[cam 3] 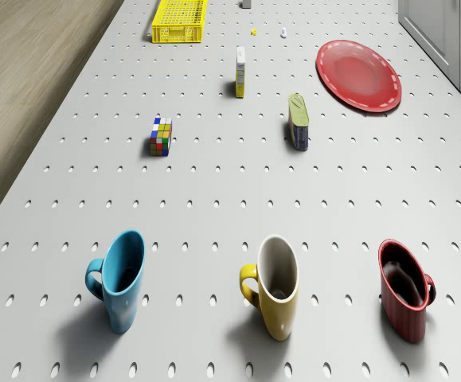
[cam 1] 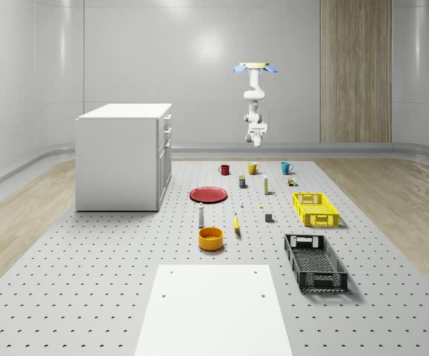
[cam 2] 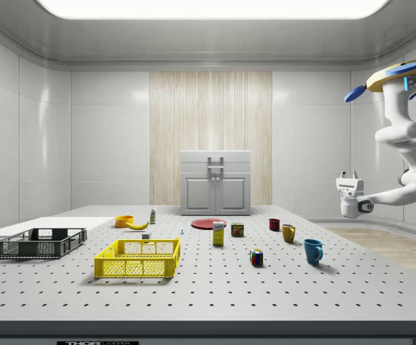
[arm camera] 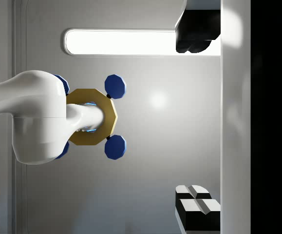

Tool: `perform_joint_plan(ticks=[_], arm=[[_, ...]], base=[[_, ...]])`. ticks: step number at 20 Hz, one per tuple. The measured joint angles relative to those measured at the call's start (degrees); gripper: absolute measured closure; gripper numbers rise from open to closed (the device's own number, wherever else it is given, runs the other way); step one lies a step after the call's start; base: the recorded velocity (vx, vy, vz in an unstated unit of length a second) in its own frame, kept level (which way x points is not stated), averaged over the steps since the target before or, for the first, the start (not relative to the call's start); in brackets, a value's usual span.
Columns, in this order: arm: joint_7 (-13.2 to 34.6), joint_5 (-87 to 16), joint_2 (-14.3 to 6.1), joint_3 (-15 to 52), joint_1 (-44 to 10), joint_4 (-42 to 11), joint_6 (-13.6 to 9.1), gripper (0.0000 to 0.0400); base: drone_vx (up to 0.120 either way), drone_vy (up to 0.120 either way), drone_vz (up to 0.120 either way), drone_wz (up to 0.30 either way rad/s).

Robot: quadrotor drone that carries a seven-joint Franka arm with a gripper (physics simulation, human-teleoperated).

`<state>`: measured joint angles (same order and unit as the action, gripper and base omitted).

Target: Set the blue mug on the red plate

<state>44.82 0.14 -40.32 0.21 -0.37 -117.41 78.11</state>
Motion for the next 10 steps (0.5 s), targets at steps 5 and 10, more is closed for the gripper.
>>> perform_joint_plan(ticks=[5,10], arm=[[-0.02,0.01,0.06,0.03,-0.04,0.35,-0.07,0.0],[-0.03,0.01,-0.02,0.05,-0.08,0.35,0.06,0.0]], base=[[0.0,0.0,0.0,0.0],[0.0,0.0,0.0,0.0]])
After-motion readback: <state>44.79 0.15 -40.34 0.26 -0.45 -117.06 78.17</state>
